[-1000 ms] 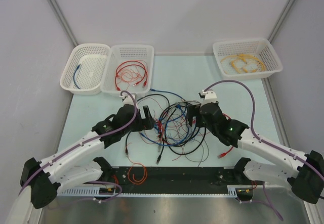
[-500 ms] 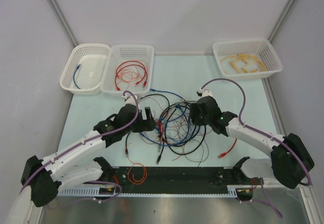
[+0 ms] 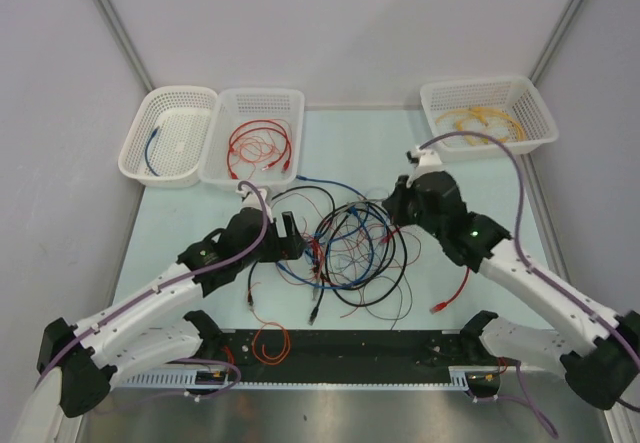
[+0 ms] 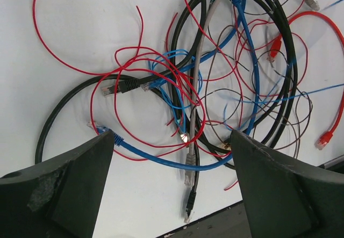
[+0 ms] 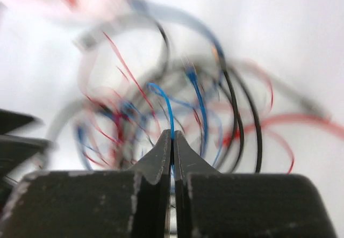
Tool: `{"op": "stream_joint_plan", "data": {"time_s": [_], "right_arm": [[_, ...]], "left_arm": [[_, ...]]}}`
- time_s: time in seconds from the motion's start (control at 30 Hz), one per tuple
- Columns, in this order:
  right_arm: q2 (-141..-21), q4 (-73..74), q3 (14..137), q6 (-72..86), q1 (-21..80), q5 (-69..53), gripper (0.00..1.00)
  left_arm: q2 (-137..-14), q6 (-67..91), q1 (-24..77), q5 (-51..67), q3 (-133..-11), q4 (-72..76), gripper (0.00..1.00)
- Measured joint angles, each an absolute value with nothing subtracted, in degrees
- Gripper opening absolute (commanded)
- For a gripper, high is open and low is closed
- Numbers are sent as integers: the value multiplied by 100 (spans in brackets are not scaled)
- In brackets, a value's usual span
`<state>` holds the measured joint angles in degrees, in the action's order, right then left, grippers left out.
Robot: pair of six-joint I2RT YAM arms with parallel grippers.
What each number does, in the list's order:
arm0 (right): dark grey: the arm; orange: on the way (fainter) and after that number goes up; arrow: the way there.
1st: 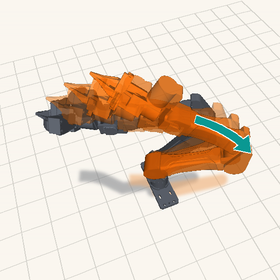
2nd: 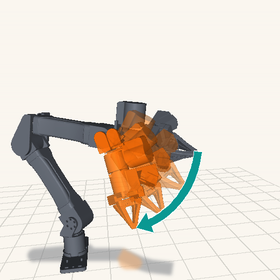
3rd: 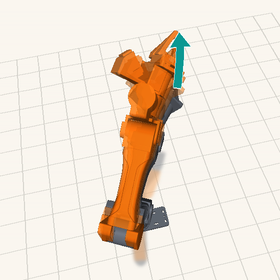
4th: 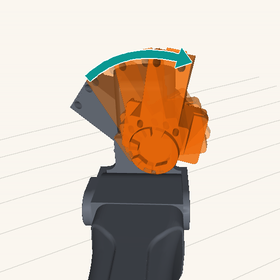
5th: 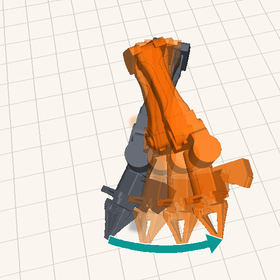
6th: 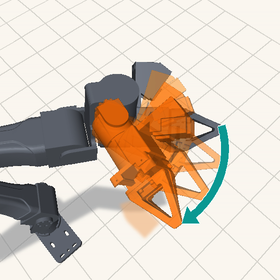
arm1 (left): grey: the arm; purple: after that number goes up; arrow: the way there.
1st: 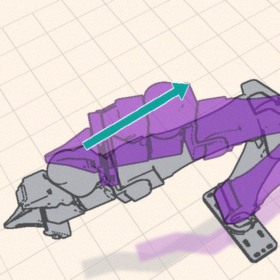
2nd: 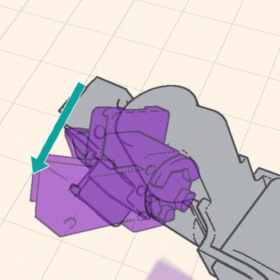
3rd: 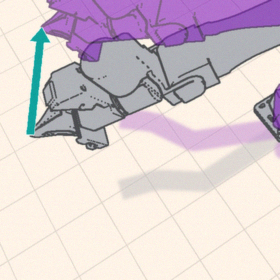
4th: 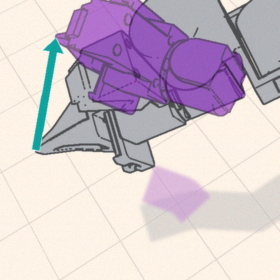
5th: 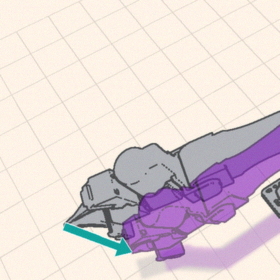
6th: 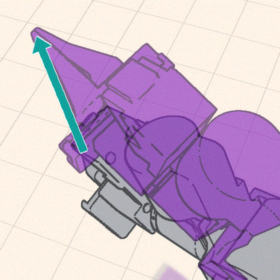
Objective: Untangle the cables
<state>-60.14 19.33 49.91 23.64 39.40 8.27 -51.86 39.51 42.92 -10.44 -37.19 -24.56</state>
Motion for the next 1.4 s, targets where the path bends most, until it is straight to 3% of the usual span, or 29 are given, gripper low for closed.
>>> {"op": "stream_joint_plan", "data": {"time_s": [0.2,0.53,0.8,1.03,1.4], "right_arm": [[-5402,2456,7295,1761,4268,1483,0],[-5356,2982,8742,1500,4733,1557,0],[-5808,3081,8864,1640,4757,1293,0],[-5981,3183,8340,1796,4770,1052,0],[-6117,3234,8068,1883,4866,775,0]], "left_arm": [[-5288,3811,4292,-1188,-3900,-2510,94],[-5151,3395,4292,-1280,-4475,-2217,97],[-4209,2880,4292,-1450,-4637,-1118,99],[-4340,2480,4287,-1363,-5553,-864,100],[-4950,2394,4287,585,-5411,-473,99]]}}
